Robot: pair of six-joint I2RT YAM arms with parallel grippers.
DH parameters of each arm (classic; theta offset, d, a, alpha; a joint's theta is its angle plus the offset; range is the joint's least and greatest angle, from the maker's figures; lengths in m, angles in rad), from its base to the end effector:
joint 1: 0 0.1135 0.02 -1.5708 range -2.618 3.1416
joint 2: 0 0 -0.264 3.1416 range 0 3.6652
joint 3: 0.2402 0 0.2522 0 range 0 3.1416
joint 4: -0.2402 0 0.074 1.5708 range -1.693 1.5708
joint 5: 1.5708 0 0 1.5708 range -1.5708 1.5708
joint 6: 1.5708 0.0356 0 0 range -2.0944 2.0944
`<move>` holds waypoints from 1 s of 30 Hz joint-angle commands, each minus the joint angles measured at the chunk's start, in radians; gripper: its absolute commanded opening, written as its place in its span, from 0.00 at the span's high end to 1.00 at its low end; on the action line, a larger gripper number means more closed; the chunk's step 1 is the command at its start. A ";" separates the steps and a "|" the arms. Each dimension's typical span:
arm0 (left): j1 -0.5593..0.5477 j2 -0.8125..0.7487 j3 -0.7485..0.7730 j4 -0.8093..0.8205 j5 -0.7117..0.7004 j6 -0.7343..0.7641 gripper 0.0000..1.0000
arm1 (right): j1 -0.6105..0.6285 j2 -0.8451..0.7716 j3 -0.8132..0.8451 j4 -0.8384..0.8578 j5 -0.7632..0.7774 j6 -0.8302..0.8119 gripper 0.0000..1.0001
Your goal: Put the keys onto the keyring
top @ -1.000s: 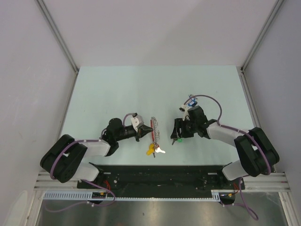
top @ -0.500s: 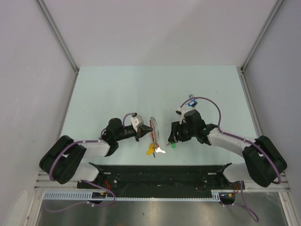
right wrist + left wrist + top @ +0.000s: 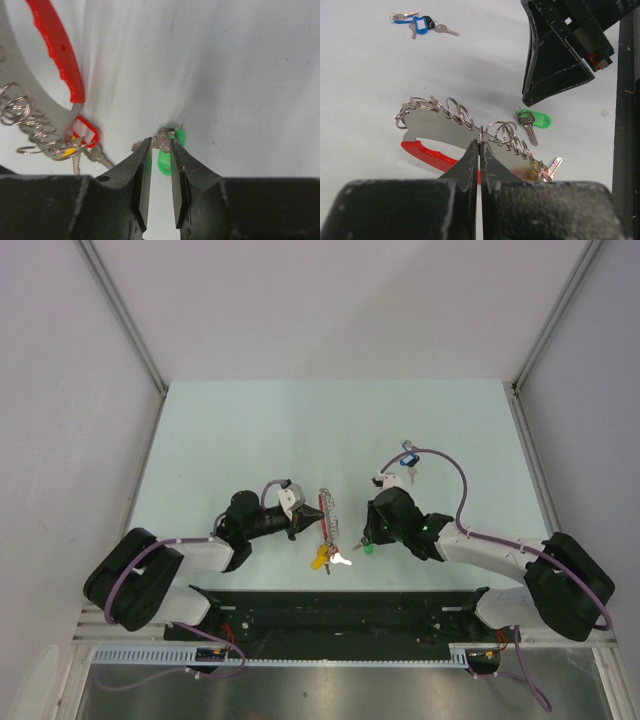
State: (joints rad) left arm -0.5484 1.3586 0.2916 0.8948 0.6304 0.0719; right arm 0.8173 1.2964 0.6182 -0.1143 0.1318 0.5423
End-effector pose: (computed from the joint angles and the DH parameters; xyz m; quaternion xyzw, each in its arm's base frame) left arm 0.1908 -0.1412 0.1684 0.4121 0.6320 -0.3750 0.5387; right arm 0.1769 0.1817 0.1828 -0.1018 0.9179 0.1906 0.3327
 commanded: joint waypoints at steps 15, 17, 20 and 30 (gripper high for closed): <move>0.007 -0.027 0.018 0.001 -0.009 0.011 1.00 | 0.074 0.090 0.054 -0.033 0.190 0.082 0.75; 0.007 -0.029 0.018 -0.002 -0.008 0.009 1.00 | 0.079 0.075 0.055 -0.045 0.206 0.091 0.75; 0.005 -0.032 0.018 -0.004 -0.009 0.014 0.99 | 0.088 0.049 0.055 -0.051 0.219 0.103 0.73; 0.007 -0.032 0.020 -0.007 -0.008 0.012 1.00 | 0.095 0.135 0.101 -0.035 0.219 0.111 0.68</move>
State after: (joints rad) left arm -0.5484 1.3502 0.2916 0.8810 0.6281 0.0715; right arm 0.9070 1.3838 0.6640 -0.1661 0.3187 0.6369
